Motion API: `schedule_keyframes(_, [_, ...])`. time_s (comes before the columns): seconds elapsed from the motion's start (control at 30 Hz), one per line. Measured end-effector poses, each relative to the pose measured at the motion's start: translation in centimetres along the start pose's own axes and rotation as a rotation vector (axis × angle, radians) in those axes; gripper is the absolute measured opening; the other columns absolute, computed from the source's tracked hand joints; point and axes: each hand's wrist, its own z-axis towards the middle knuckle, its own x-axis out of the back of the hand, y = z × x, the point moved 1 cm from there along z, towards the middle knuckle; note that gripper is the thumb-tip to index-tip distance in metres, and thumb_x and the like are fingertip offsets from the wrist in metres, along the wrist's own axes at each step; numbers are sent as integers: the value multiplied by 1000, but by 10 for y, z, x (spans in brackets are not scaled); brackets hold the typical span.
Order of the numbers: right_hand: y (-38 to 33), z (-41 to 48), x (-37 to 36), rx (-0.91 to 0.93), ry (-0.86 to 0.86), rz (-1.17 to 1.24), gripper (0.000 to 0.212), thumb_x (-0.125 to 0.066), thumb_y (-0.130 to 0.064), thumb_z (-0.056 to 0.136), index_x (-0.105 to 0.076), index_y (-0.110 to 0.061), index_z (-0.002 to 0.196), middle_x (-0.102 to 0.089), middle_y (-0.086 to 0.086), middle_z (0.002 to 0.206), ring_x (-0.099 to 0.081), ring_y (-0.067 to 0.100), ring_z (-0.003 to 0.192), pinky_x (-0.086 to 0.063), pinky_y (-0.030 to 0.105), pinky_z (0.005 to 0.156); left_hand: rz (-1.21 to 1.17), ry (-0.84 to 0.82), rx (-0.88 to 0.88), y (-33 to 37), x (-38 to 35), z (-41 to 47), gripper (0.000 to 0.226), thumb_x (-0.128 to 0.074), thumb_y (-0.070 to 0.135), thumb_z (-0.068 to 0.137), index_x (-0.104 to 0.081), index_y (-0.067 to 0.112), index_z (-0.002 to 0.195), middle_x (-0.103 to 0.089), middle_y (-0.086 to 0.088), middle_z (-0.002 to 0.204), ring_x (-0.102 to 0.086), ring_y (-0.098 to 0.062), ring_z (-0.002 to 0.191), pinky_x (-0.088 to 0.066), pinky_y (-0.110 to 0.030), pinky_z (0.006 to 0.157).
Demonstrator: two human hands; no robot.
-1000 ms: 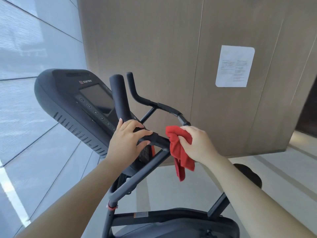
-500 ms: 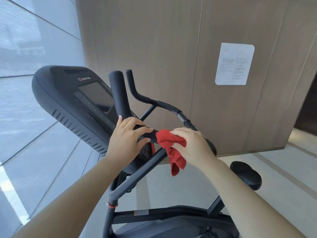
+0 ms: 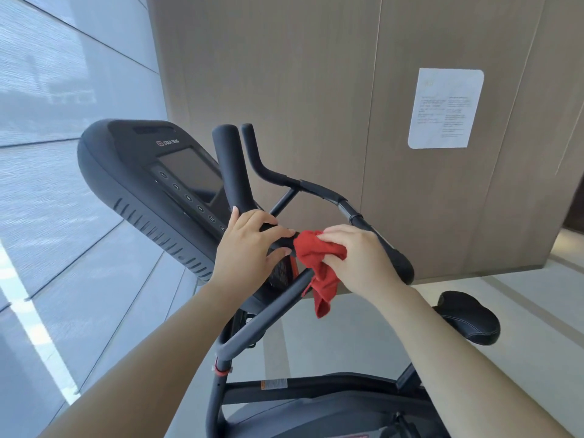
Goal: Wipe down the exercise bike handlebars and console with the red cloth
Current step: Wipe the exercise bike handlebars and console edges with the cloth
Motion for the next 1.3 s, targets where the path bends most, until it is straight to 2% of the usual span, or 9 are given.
schedule_keyframes(0.27, [16, 3, 55, -199, 89, 304, 33, -72, -5, 74, -69, -36, 84, -71, -20, 78, -63, -4, 76, -45, 11, 72, -25, -36, 10, 0, 3, -1, 29, -74, 32, 75, -69, 26, 103, -59, -1, 99, -57, -25, 100, -28, -61, 105])
schedule_keyframes(0.37, [11, 12, 81, -151, 98, 384, 29, -74, -10, 75, -70, -37, 86, -72, -17, 81, -65, 1, 79, -50, 18, 74, -32, -13, 25, 5, 3, -1, 26, -70, 36, 77, -69, 26, 101, -59, 0, 98, -56, -25, 99, -27, -60, 105])
schedule_keyframes(0.5, [6, 20, 104, -54, 91, 421, 31, -74, -9, 76, -68, -37, 88, -71, -22, 82, -65, -3, 80, -47, 12, 73, -55, 33, 80, 11, 3, -1, 34, -51, 52, 79, -70, 29, 96, -57, 5, 97, -54, -19, 99, -23, -56, 106])
schedule_keyframes(0.7, [29, 21, 104, -56, 123, 382, 28, -72, -11, 77, -69, -27, 100, -70, -13, 97, -64, 3, 92, -46, 16, 82, 29, -32, 172, 29, -3, 2, 36, -49, 56, 79, -69, 31, 96, -58, 7, 98, -56, -20, 101, -21, -61, 107])
schedule_keyframes(0.8, [42, 8, 75, 25, -109, 151, 43, -69, -10, 77, -64, -29, 115, -63, -9, 114, -57, 9, 107, -40, 19, 95, 53, -43, 224, 40, -8, 4, 28, -59, 51, 79, -69, 30, 96, -59, 6, 97, -57, -21, 99, -25, -62, 105])
schedule_keyframes(0.87, [45, -1, 56, 74, -312, 68, 43, -60, -12, 84, -58, -27, 124, -56, -4, 128, -51, 13, 117, -36, 21, 103, 52, -55, 245, 50, -12, 5, 35, -50, 54, 80, -70, 30, 95, -58, 7, 96, -57, -20, 96, -30, -62, 102])
schedule_keyframes(1.03, [52, 4, 54, 8, -503, 121, 44, -50, -36, 91, -44, -34, 135, -28, -1, 152, -35, 23, 135, -33, 32, 103, 26, -69, 305, 76, -23, -1, 22, -69, 36, 80, -70, 25, 99, -60, 0, 107, -52, -22, 105, -45, -50, 92])
schedule_keyframes(1.2, [66, 10, 60, 45, -497, 237, 36, -60, -35, 87, -59, -32, 123, -62, -8, 124, -56, 14, 114, -43, 24, 92, 2, -70, 418, 89, -20, 0, 21, -70, 31, 79, -71, 26, 99, -58, -2, 113, -51, -25, 111, -46, -39, 89])
schedule_keyframes(1.3, [76, 4, 60, 91, -416, 263, 30, -64, -31, 85, -65, -27, 115, -67, -7, 113, -61, 13, 103, -45, 22, 88, 28, -90, 453, 95, -21, 2, 21, -70, 32, 79, -71, 27, 99, -57, -3, 115, -51, -25, 113, -46, -40, 91])
